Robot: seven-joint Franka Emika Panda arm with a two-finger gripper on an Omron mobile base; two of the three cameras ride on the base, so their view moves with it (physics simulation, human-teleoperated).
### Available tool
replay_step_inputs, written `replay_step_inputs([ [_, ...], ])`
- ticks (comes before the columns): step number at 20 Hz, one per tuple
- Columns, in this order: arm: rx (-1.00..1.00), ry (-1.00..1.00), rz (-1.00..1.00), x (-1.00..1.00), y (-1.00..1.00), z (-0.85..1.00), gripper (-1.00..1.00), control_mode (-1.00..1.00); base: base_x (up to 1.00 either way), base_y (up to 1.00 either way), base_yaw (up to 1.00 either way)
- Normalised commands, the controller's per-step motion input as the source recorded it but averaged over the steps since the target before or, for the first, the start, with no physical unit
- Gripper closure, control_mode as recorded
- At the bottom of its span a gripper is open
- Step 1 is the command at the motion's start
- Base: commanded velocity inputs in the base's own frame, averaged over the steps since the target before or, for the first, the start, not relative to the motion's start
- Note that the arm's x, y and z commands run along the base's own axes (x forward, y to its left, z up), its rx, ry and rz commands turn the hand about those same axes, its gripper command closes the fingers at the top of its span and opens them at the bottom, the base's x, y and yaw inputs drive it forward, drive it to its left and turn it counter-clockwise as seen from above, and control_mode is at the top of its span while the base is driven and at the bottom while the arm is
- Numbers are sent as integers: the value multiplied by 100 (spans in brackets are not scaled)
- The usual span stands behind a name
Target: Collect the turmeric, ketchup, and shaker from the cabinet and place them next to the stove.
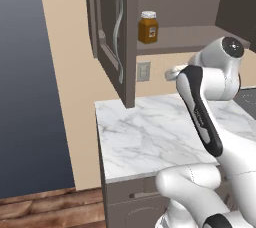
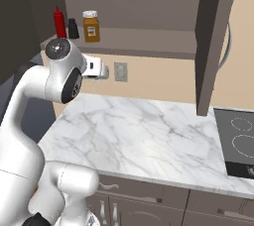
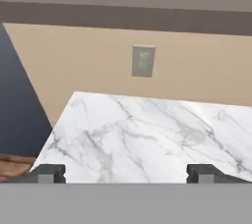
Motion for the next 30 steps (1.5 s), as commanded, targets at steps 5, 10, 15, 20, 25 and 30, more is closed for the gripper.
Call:
replay_step_inputs([
  [5,0,-31,2,27,0,75,-100,-100,0,0,0],
  [10,0,-22,0,20,0,76,-100,-100,0,0,0],
  [15,0,-12,0,15,2,67,-100,-100,0,0,0],
  [20,0,0,0,20,11,16,-100,-100,0,0,0],
  [25,-1,4,0,27,10,0,-100,-100,0,0,0],
  [30,0,0,0,8,0,-1,-100,-100,0,0,0],
])
